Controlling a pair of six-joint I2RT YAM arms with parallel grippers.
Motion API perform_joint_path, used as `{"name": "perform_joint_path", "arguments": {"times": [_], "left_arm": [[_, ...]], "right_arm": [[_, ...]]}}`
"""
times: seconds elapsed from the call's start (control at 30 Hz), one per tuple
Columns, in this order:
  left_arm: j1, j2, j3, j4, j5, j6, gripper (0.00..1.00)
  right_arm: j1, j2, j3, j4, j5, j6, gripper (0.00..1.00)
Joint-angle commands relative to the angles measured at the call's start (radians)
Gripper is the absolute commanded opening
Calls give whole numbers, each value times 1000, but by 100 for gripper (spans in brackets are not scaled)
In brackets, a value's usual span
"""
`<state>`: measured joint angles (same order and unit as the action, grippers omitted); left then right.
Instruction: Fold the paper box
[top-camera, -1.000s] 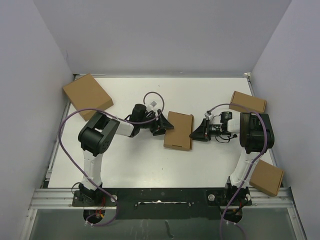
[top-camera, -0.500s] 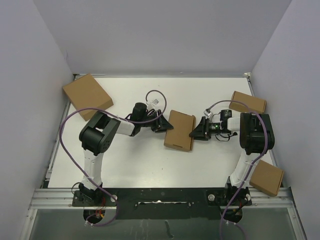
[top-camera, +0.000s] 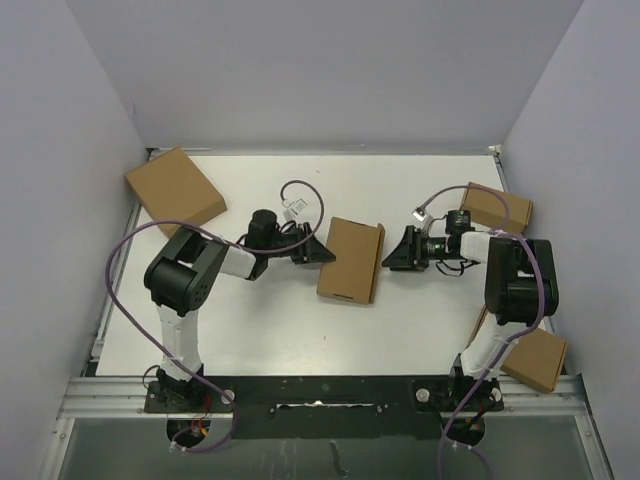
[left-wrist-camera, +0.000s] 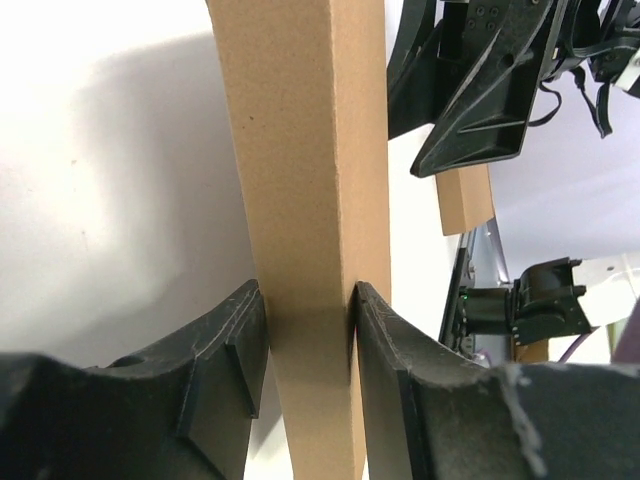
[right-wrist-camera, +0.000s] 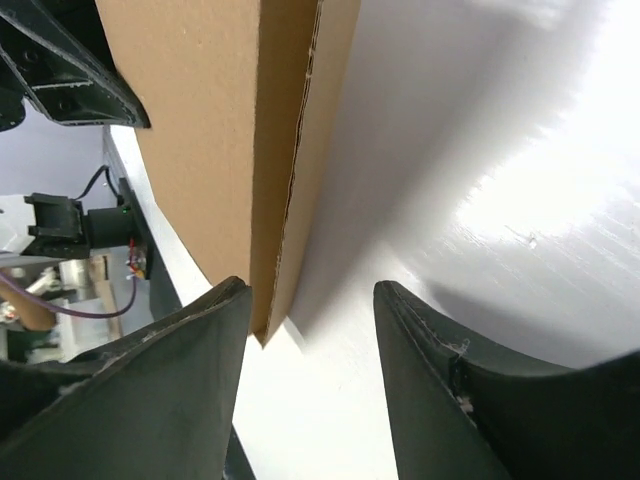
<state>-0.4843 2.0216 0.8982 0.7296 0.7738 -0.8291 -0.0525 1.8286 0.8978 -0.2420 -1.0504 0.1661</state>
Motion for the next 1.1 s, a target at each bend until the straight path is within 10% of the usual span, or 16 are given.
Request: {"name": "perform_joint_path", "arguments": {"times": [0.0,0.2,0.67,1.07], "left_arm": [[58,-123,-35,113,56,153,30],[163,-186,18,-47,225,184,23],[173,-258,455,-1319,181,995,24],[112,-291,383,-1287,32,1064,22]], "right_arm": [[-6,-124,44,-23,23,-91,53],[-6,-223,18,23,18,-113,53],[-10,-423,-135,351,21,-162,53],[79,-347,-273,728,83,-78,60]]}}
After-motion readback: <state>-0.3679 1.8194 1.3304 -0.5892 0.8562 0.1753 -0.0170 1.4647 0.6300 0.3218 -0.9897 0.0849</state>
